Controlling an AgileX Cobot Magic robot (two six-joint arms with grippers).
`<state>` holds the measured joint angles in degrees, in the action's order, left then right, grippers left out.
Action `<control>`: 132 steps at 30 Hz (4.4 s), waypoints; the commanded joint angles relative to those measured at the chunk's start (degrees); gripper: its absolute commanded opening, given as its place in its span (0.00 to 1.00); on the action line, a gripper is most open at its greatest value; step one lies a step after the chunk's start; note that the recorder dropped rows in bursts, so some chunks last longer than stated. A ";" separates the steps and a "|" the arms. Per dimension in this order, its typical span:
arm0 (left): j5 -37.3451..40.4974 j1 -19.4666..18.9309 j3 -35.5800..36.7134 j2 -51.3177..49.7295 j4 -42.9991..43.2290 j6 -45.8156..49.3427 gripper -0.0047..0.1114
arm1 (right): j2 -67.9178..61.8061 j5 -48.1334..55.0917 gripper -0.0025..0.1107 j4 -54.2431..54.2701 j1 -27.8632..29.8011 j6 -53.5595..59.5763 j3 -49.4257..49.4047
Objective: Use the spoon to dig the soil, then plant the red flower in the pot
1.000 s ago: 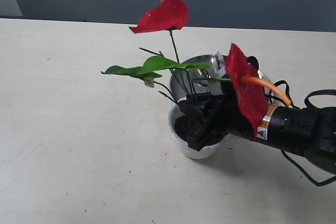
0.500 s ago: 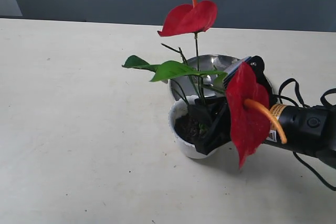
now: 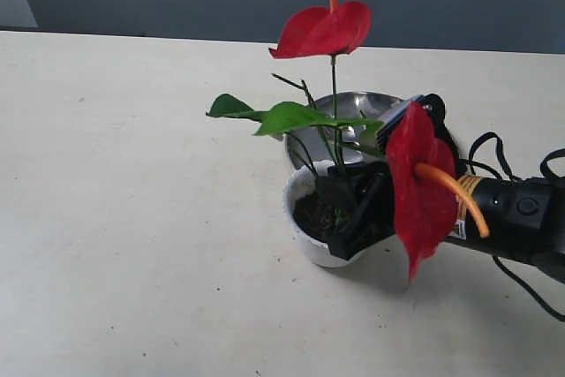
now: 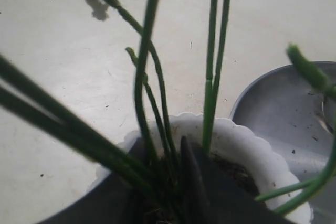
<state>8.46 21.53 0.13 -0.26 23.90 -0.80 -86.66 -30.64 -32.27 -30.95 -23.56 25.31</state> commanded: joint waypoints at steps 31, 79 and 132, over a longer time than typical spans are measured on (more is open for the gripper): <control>-0.67 0.38 -0.13 0.26 -0.45 -0.32 0.05 | 6.55 9.52 0.44 -9.69 -0.51 -11.14 -0.44; -0.58 0.38 -0.13 0.26 -0.45 -0.32 0.05 | 19.22 18.23 0.44 -31.22 -0.51 -38.49 -1.94; -0.58 0.38 -0.13 0.26 -0.45 -0.32 0.05 | 33.31 14.39 0.44 -67.67 -0.51 -81.41 -6.36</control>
<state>8.46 21.53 0.13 -0.26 23.90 -0.80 -53.77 -16.42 -99.44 -31.42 -104.71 19.95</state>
